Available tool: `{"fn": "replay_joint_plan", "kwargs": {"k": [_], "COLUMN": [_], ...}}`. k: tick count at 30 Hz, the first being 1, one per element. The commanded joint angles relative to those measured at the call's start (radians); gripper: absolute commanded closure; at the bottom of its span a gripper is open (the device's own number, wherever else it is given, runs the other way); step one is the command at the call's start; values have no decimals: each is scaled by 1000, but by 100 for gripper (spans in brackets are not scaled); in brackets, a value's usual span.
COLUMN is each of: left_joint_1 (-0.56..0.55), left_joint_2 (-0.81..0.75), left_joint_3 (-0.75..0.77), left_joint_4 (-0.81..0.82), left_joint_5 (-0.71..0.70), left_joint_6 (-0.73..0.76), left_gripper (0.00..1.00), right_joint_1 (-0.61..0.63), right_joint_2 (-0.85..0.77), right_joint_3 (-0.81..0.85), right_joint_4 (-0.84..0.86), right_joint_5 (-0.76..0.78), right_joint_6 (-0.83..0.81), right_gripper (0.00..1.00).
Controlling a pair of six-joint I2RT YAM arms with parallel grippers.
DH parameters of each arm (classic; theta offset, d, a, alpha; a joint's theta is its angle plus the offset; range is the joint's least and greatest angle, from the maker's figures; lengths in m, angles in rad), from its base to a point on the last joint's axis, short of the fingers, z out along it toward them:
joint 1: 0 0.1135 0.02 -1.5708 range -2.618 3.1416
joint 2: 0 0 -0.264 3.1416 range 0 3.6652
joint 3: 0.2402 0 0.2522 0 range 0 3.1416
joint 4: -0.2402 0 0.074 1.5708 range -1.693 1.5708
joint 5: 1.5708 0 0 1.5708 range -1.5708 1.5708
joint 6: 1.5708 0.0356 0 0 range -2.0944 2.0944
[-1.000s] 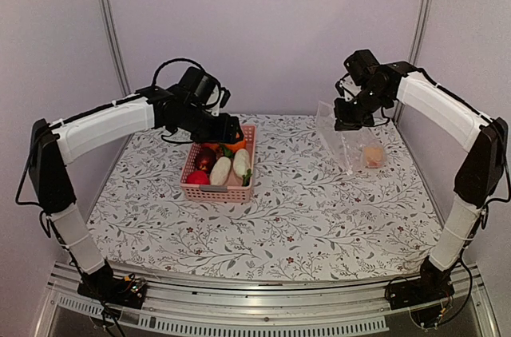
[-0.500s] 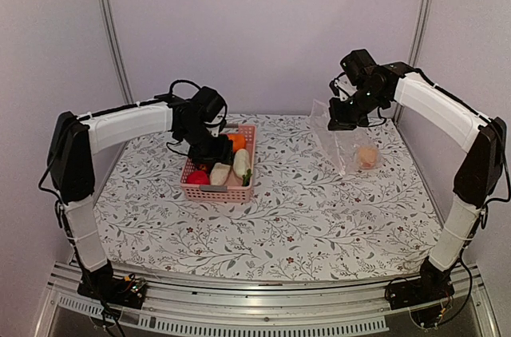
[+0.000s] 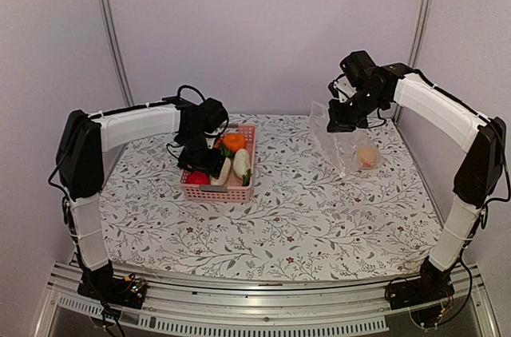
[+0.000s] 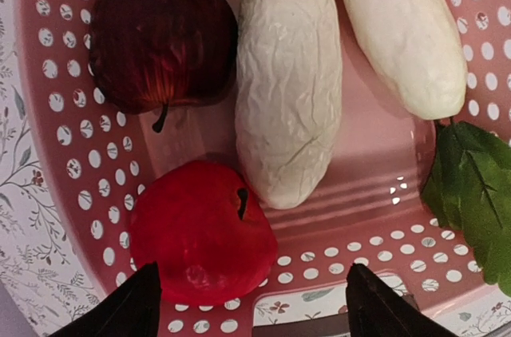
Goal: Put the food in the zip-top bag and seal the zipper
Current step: Pick up the fake fruit from the bin.
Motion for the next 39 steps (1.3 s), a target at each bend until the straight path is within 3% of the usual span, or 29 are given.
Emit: {"fn": "replay_joint_plan", "kwargs": {"k": [1,11,23,28,33,39], "left_joint_1": [14,14,14,12,-7,-46], "left_joint_2": [36,127,59,-30,-92,-120], "left_joint_3": [-4,38,166,214,263,233], "left_joint_4": [-39,-64,-67,-53,135,487], "left_joint_5": [-38,-54,-66,-1,188,408], "left_joint_6": [17,33,33,-20,-56,-86], "left_gripper": [20,17,43,44,47,51], "right_joint_1": [-3,-3,-4,-3,-3,-3], "right_joint_2": [-10,-21,-37,-46,-44,-31], "right_joint_3": [-3,-10,-6,0,15,41], "right_joint_4": [9,10,-10,-26,-29,-22], "right_joint_5": [-27,-17,-7,-3,-41,-82], "right_joint_6": [-8,4,17,17,22,26], "right_gripper": [100,100,100,100,100,100]}}
